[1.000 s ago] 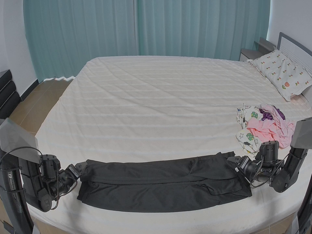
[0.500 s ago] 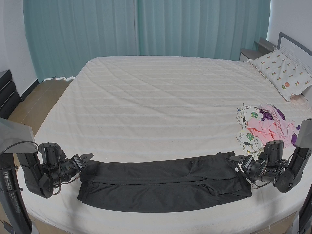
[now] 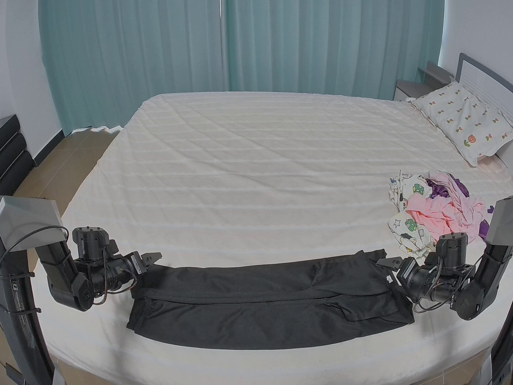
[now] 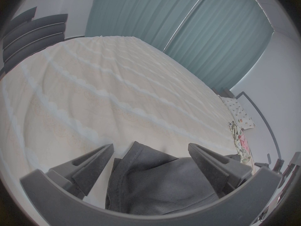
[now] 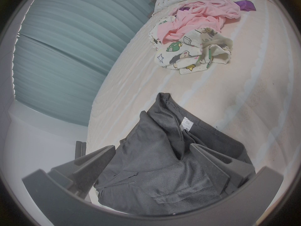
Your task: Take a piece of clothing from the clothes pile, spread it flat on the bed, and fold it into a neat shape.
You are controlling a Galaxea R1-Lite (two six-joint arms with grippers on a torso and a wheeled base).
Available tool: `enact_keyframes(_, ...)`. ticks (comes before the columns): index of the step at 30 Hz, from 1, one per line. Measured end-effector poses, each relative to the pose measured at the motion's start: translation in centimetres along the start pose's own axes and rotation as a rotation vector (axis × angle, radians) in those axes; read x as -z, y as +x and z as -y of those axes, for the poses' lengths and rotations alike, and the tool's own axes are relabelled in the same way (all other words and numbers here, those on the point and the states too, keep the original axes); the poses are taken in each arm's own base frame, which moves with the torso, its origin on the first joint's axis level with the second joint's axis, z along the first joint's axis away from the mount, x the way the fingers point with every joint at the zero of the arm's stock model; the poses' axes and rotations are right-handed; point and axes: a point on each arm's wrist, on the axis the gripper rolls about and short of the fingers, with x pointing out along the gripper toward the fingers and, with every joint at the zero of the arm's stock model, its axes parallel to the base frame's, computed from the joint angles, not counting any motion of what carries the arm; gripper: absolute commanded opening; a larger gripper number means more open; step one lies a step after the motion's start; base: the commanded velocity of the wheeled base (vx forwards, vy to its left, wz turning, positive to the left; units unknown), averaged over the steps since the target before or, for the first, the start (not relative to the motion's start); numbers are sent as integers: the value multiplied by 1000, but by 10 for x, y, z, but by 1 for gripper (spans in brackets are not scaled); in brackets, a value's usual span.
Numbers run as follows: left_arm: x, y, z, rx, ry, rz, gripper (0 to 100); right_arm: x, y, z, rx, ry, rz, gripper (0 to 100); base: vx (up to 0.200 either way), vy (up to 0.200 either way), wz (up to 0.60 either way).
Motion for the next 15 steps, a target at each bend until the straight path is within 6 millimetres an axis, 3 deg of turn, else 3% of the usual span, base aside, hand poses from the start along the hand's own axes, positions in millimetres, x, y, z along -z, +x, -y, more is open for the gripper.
enact_keyframes(1, 1, 1, -1, -2, 9, -3, 100, 0, 0, -1, -8, -1, 6, 100, 0, 0, 0)
enact_keyframes(2, 1, 1, -1, -3, 18, -6, 0, 0, -1, -1, -14, -3, 11, 100, 0, 0, 0)
enact_keyframes(15, 5, 8, -5, -25, 62, -31, 0, 1, -1, 2, -18, -3, 17, 100, 0, 0, 0)
